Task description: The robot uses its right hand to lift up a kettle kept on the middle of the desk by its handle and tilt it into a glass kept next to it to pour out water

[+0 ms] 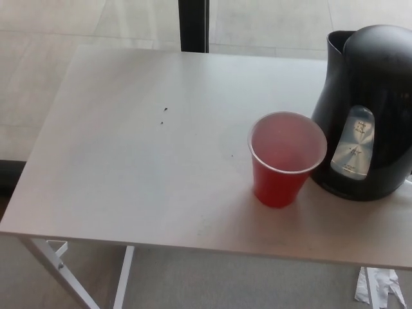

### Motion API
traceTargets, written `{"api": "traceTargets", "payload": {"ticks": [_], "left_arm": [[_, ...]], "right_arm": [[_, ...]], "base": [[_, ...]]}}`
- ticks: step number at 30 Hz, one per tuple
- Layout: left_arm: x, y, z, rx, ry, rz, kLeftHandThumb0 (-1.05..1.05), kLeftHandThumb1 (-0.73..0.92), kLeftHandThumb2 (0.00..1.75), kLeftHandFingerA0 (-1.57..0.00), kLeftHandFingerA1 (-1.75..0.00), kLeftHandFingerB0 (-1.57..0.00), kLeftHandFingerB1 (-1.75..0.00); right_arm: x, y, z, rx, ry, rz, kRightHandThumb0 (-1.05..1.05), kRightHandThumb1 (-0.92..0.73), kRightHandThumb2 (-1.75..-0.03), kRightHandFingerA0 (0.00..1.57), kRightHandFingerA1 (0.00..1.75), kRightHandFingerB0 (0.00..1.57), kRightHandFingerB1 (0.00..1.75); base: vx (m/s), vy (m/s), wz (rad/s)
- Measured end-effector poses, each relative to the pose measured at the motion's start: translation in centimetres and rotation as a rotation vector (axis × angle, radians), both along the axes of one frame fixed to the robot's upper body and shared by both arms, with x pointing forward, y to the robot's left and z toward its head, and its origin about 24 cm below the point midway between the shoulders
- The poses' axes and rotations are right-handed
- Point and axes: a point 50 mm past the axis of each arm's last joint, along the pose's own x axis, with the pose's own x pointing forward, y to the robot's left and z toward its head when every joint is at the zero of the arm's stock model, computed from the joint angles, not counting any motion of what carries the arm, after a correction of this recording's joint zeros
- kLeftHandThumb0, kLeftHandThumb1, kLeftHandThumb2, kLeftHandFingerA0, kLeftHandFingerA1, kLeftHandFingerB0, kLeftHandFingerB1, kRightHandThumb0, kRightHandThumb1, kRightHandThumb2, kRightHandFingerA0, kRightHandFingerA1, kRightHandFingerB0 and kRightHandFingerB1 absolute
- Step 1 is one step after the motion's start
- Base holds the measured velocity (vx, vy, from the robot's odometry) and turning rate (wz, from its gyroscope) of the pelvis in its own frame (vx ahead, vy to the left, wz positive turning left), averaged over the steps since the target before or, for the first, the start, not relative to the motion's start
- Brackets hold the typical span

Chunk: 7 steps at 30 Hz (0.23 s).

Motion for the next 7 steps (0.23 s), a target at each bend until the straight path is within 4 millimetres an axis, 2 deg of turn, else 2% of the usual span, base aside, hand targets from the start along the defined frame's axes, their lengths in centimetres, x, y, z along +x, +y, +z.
{"api": "traceTargets", "payload": {"ticks": [1, 2, 3, 4, 5, 6, 7], "left_arm": [[0.0, 0.0, 0.0, -0.001, -0.003, 0.001, -1.05, 0.49, 1.25, -0.83, -1.63, -0.68, -1.75], [0.1, 0.0, 0.1, -0.004, -0.010, 0.003, -1.05, 0.63, 0.91, -0.77, -1.65, -0.59, -1.75], [0.1, 0.1, 0.1, -0.008, -0.021, 0.008, -1.05, 0.52, 1.11, -0.76, -1.70, -0.60, -1.75], [0.3, 0.1, 0.1, -0.013, -0.033, 0.014, -1.05, 0.52, 1.11, -0.76, -1.70, -0.60, -1.75], [0.6, 0.1, 0.2, -0.020, -0.054, 0.020, -1.05, 0.49, 1.08, -0.70, -1.74, -0.62, -1.75], [0.9, 0.1, 0.3, -0.027, -0.075, 0.025, -1.05, 0.51, 1.09, -0.72, -1.75, -0.62, -1.75], [1.1, 0.1, 0.4, -0.032, -0.090, 0.029, -1.05, 0.47, 1.08, -0.75, -1.74, -0.67, -1.75]], "right_arm": [[0.1, 0.0, 0.0, 0.000, -0.006, 0.001, -0.71, -0.51, -0.87, 1.07, 1.20, 0.02, 0.56], [0.4, 0.0, 0.1, 0.000, -0.019, 0.002, -0.72, -0.51, -0.84, 0.98, 1.17, 0.03, 0.59], [0.7, 0.0, 0.2, -0.001, -0.035, 0.003, -0.69, -0.62, -0.59, 0.71, 1.11, 0.00, 0.63], [1.0, 0.0, 0.4, -0.001, -0.052, 0.003, -0.69, -0.62, -0.59, 0.71, 1.11, 0.00, 0.63], [1.4, 0.0, 0.5, -0.001, -0.074, 0.004, -0.72, -0.47, -0.85, 0.33, 0.74, 0.02, 0.58], [1.8, 0.0, 0.7, -0.001, -0.095, 0.006, -0.73, -0.47, -0.85, 0.27, 0.65, 0.01, 0.57], [2.1, 0.0, 0.8, 0.001, -0.110, 0.006, -0.75, -0.49, -0.86, 0.25, 0.64, 0.01, 0.50]], "base": [[0.00, 0.000, 0.00], [0.00, 0.000, 0.00], [0.00, 0.000, 0.00], [0.00, 0.000, 0.00], [0.00, 0.000, 0.00], [0.00, 0.000, 0.00], [0.00, 0.000, 0.00]]}}
